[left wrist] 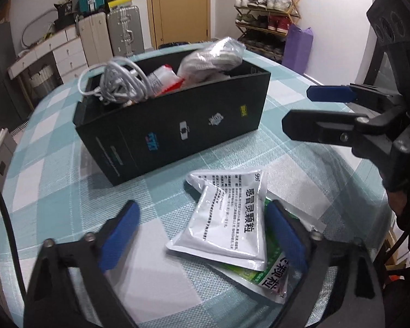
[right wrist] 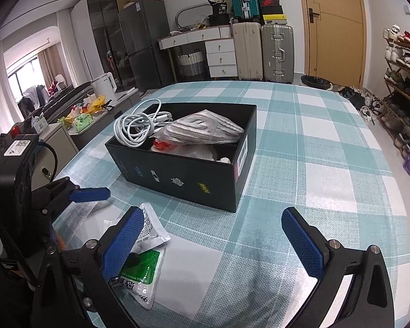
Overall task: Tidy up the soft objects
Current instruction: 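Withdraw both grippers and move toward the white and green sachets, then grasp the white sachet with the left gripper while the right grasps the green sachet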
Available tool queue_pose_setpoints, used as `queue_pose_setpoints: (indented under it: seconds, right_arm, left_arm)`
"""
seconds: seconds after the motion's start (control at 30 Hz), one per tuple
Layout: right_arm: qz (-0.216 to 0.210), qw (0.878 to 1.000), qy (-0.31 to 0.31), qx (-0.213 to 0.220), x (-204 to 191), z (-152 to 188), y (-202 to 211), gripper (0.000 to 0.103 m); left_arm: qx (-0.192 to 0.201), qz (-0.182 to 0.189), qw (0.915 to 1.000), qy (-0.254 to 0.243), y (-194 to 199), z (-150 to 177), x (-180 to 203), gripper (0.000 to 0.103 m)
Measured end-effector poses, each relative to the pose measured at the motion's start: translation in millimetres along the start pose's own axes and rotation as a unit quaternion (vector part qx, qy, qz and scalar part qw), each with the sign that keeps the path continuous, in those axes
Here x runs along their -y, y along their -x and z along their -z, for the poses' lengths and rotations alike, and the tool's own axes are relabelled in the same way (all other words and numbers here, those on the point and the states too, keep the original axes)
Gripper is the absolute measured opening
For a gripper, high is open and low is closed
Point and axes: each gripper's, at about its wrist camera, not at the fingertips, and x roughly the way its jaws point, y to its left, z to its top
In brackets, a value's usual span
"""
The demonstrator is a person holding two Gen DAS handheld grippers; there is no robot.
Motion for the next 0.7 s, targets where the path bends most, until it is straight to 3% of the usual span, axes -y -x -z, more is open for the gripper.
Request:
queue_pose_setpoints:
  seconds: [0.1,0.17,0.23,0.37,0.7]
  right_arm:
    - [-0.002,1.000,0.000,-0.001,0,0,0,0.102]
    - [-0.003,1.000,0.000,-0.001,0,1,0,0.102]
    - [-0.003,1.000,0.000,-0.002,0,1,0,0.102]
    - [-0.003,1.000,0.000,-0.003,0,1,0,0.102]
    - [-0.005,1.000,0.000,-0.002,0,2,-1,0.102]
  left_arm:
    - [0.002,0.019,0.9998,0.006,1,1,0,0.076]
    - [0.004,0.033,0.9994,0.006,2,1,0,0.060]
    - [0.004,0.045,0.9990,0.006,2,2,1,0.052]
    - [0.010,0.047,0.9989,0.001,6,3,4,0.043]
    - [0.033,0.036,0.9987,0.018,21,4,-5,0.042]
